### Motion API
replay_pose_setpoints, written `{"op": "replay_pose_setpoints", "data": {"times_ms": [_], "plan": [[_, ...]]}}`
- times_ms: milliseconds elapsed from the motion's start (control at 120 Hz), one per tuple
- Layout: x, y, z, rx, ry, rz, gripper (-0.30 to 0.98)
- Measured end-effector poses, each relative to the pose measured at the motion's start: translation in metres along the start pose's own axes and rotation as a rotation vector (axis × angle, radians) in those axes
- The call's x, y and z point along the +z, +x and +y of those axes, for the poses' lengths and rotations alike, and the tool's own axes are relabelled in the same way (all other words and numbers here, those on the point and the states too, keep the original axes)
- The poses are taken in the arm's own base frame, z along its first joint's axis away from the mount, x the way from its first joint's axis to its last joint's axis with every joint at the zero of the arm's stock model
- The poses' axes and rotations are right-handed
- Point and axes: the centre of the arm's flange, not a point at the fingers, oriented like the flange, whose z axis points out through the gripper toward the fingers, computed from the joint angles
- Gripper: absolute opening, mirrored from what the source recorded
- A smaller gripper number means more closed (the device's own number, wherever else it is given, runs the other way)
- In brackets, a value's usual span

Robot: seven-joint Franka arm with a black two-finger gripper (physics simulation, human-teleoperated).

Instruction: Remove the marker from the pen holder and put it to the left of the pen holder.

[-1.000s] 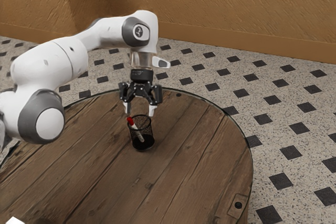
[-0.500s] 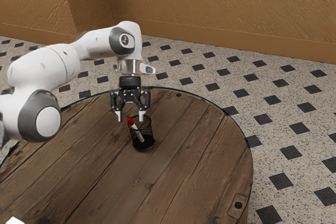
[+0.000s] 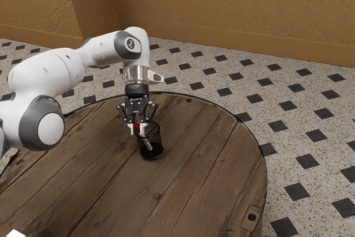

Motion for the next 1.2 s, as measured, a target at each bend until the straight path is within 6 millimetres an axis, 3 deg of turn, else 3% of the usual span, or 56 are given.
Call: {"op": "replay_pose_setpoints", "data": {"times_ms": [392,450,500,542,592,667,733,783,833,983,1100,1200], "plan": [[0.001,-0.002,0.006,0.029,-0.022,-0.019,-0.05],[-0.011,-0.012,0.004,0.032,-0.023,0.003,-0.06],[-0.034,-0.032,0.000,0.034,-0.030,0.046,-0.06],[-0.056,-0.052,-0.014,0.023,-0.042,0.080,-0.07],[-0.082,-0.072,-0.044,-0.003,-0.073,0.117,-0.07],[-0.105,-0.082,-0.098,-0.043,-0.142,0.142,-0.07],[-0.108,-0.069,-0.139,-0.072,-0.210,0.138,-0.07],[-0.093,-0.043,-0.157,-0.078,-0.252,0.104,-0.07],[-0.083,-0.025,-0.160,-0.054,-0.298,0.088,-0.07],[-0.064,0.012,-0.146,0.036,-0.411,0.101,-0.07],[-0.042,0.035,-0.175,0.018,-0.462,0.086,-0.06],[-0.030,0.043,-0.200,0.011,-0.500,0.073,0.04]]}}
